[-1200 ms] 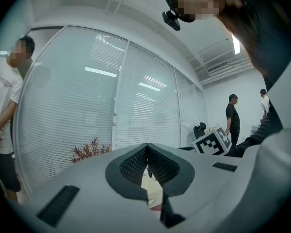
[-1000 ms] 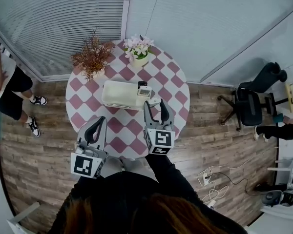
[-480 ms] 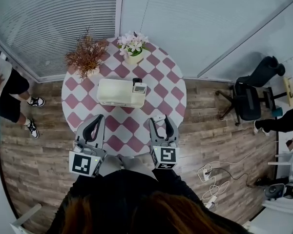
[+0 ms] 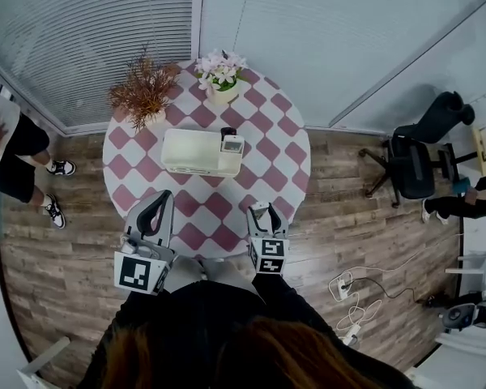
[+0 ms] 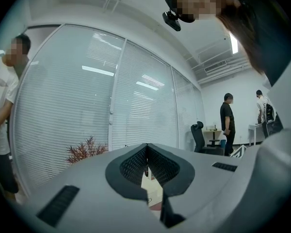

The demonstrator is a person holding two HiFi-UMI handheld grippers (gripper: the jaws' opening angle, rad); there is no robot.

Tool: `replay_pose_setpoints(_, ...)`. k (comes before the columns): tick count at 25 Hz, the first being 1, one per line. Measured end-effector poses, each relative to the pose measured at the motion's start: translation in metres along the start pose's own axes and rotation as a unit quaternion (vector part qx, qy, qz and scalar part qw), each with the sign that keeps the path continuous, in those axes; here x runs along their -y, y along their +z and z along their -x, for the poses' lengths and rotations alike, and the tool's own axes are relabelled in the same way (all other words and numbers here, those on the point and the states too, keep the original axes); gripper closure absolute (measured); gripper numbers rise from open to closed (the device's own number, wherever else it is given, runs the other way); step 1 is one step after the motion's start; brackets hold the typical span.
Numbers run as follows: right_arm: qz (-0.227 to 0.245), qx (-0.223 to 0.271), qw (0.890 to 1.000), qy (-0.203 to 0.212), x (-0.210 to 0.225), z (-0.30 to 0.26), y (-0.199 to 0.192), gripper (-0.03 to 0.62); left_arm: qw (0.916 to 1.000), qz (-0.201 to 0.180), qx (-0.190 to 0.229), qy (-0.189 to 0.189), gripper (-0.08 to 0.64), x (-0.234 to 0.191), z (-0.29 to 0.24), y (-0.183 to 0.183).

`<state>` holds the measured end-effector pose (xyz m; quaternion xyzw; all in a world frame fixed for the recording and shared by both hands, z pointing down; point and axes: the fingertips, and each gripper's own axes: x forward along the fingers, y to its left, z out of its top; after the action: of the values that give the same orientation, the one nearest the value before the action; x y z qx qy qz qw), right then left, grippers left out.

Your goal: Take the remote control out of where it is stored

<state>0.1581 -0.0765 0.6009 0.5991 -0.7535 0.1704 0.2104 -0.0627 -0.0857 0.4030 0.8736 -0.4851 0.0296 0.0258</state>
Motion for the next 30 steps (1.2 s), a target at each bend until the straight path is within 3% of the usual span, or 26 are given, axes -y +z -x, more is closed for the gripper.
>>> replay_pose_setpoints(11,0.017,-0.019,1.000,-0.013,0.006,-0.066,-0.014,0.353,0.9993,0.000,-0.014,0.034,0.554,-0.017,0.017,-0.003)
replay_pose_setpoints(19,0.012,-0.060,0.998,-0.019,0.012,-0.114,-0.028,0.354,0.9976,0.002,-0.032,0.061,0.554,-0.030,0.033,-0.010)
replay_pose_setpoints(30,-0.005,-0.042,0.999,-0.034,0.020,-0.116,-0.022,0.357,0.9983,0.003,-0.024,0.054,0.554,-0.033,0.030,-0.008)
